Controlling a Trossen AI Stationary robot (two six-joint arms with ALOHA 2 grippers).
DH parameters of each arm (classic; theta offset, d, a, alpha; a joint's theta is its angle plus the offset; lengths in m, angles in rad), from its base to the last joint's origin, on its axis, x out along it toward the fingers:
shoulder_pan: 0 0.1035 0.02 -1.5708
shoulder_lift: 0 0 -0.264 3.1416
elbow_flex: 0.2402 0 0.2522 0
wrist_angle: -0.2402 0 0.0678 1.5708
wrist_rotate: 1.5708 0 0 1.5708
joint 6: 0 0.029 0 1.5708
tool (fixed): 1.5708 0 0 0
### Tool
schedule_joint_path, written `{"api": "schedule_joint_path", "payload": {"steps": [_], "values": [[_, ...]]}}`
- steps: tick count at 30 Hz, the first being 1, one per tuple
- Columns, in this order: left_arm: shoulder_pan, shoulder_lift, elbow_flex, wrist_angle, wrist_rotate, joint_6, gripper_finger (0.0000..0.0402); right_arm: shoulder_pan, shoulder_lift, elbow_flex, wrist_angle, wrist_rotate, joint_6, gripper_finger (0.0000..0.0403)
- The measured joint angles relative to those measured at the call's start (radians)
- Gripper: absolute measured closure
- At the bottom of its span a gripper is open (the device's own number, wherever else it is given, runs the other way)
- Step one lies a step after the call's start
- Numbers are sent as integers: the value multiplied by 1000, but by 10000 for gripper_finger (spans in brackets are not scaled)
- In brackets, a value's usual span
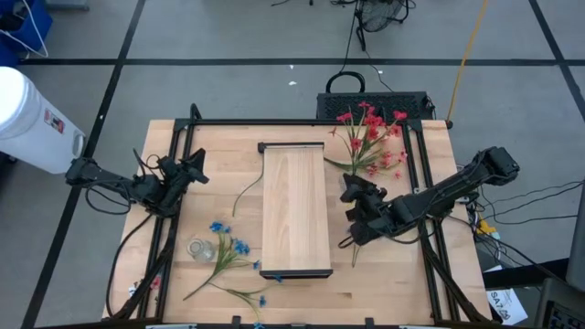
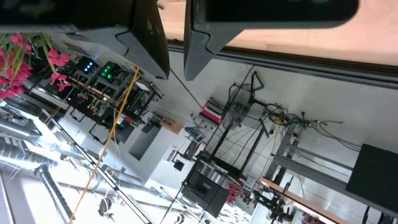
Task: Pick and place flowers into a vace then onto a shelf
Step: Put the pink flowers into the right transparent vase
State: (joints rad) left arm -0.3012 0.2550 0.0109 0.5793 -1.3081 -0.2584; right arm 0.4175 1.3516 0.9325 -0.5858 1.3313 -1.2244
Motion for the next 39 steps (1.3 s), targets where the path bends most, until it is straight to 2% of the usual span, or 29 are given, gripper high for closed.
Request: {"api": "schedule_joint_path", "payload": {"steps": [6,10,14,20,26,32,39], "values": [[0,0,0,0,0,0,350,3,-100,0,-6,4,4,219],[0,0,0,0,0,0,350,3,-170,0,-58,4,97,219],[0,0,0,0,0,0,350,3,-239,0,-184,37,264,220],[0,0,0,0,0,0,350,-24,-318,0,-406,79,644,227],[0,0,0,0,0,0,350,-131,-353,0,-427,-160,913,254],[0,0,0,0,0,0,350,-220,-380,1,-428,-215,1042,274],[0,0,0,0,0,0,350,-337,-467,0,-439,-529,1114,292]]}}
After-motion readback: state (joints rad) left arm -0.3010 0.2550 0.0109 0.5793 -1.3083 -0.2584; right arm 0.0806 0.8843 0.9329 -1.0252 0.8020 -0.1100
